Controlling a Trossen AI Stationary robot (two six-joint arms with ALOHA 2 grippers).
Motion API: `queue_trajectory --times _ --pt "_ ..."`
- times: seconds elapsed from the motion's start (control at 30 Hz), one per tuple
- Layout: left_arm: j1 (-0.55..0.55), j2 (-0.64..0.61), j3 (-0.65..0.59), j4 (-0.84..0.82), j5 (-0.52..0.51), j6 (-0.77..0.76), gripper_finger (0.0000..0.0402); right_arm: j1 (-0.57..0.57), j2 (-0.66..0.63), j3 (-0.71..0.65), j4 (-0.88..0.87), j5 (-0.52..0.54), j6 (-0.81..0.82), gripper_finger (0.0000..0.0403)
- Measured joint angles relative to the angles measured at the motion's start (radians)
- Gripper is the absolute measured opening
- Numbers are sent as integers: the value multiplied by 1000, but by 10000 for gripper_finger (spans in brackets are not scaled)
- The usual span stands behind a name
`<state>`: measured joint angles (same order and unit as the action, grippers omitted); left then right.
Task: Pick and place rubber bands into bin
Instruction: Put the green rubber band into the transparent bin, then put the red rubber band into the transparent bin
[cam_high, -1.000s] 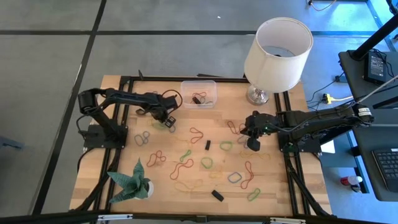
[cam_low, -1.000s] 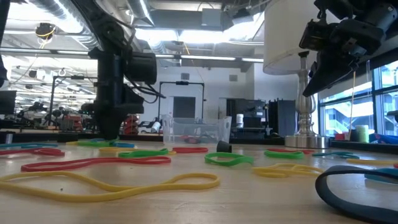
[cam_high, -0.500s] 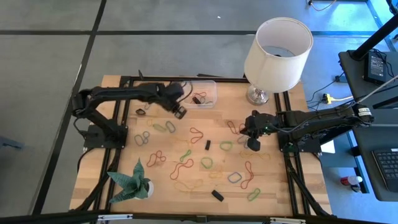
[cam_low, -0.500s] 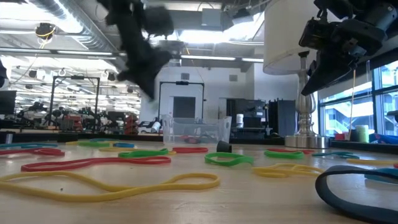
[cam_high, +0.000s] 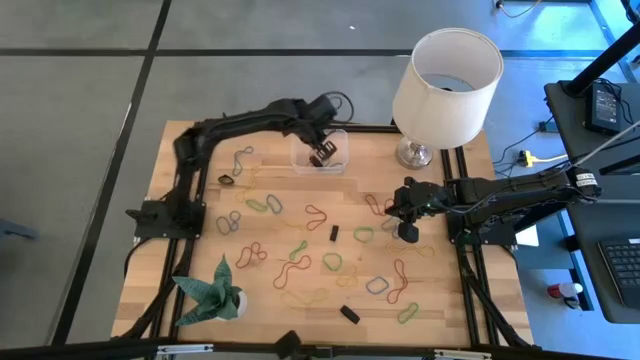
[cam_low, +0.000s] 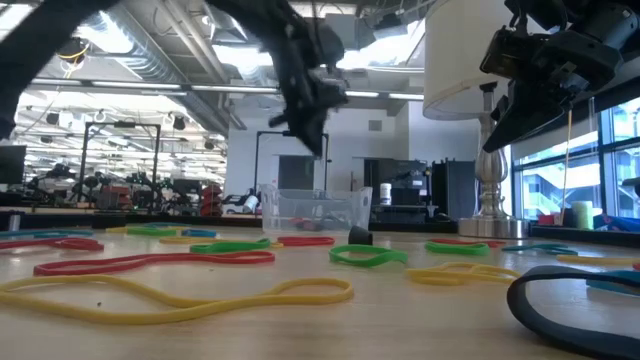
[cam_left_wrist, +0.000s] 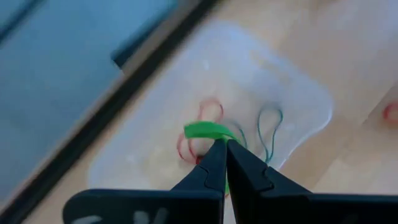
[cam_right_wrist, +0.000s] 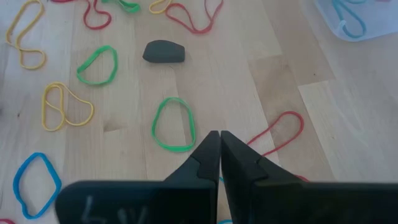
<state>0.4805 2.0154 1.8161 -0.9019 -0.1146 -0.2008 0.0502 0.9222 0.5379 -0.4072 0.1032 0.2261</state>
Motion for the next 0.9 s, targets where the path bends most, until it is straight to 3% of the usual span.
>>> queue_trajectory --times 0.2,0.4,0.6,0.9 --pt "37 140 49 -127 4 19 3 0 0 0 0 0 5 18" --pt "43 171 48 -187 -18 -40 17 0 0 0 0 0 6 18" --pt "49 160 48 -204 -61 -48 59 -2 0 0 0 0 3 18" --pt "48 156 48 -257 -47 -50 124 -2 0 0 7 2 2 18"
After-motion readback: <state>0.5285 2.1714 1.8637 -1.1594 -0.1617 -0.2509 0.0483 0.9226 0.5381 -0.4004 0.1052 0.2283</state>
